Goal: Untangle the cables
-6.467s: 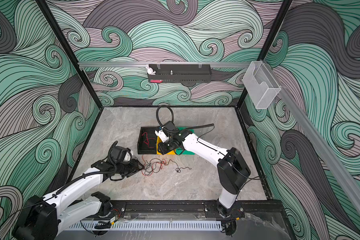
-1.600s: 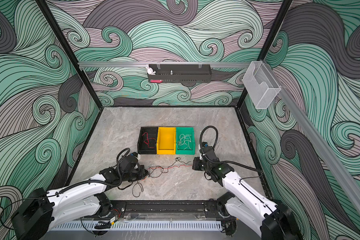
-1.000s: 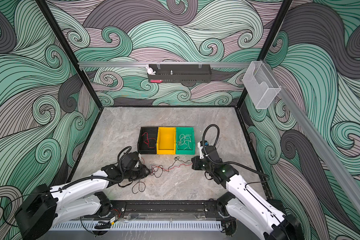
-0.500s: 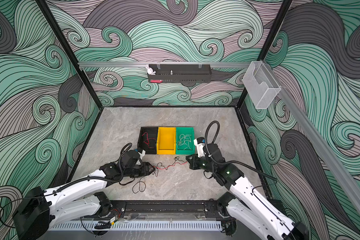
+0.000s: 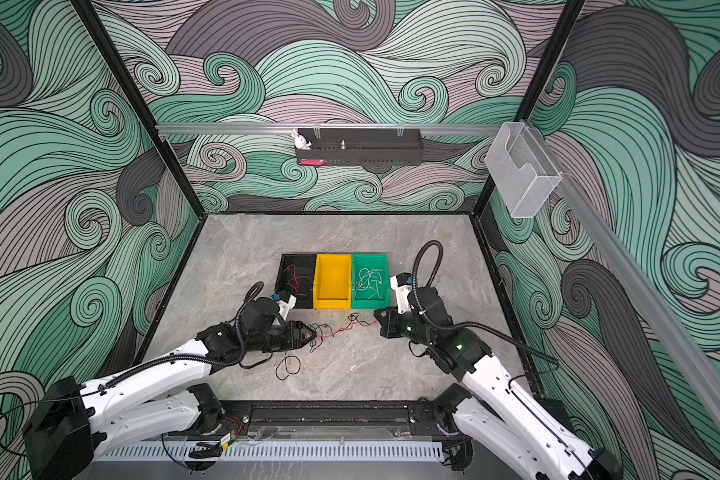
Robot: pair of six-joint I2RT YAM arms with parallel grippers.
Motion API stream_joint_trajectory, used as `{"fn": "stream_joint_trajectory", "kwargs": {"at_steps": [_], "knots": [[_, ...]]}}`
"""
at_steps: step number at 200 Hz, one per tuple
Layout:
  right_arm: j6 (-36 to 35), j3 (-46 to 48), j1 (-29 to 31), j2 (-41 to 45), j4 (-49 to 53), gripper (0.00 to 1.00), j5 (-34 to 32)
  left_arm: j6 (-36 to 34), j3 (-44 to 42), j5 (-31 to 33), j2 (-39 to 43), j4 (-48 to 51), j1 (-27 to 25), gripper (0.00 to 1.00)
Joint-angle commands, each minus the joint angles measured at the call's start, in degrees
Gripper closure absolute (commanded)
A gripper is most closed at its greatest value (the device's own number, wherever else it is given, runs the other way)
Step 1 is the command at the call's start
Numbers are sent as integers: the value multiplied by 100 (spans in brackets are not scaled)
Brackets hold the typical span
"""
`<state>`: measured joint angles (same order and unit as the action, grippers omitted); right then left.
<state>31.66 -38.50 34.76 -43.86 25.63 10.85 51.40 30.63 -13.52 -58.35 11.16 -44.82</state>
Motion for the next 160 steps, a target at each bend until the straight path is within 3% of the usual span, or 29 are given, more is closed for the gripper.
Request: {"fn": "stream_joint_trajectory", "kwargs": {"at_steps": [1, 51, 117, 134, 160], "knots": [[-124, -236, 1, -118, 74, 98, -278, -92, 180, 57, 165, 158, -41, 50], [84, -140, 7, -281, -280, 98, 87, -390, 127, -269, -18, -352, -219, 46], [240, -79, 9, -233, -460, 98, 334, -798, 407, -76, -871, -431, -581, 48], [249, -30, 8, -205, -472, 98, 316, -798, 430, 12, -933, -399, -576, 54], [160, 3, 10, -180, -365, 98, 126, -763, 444, 148, -819, -305, -580, 76]]}}
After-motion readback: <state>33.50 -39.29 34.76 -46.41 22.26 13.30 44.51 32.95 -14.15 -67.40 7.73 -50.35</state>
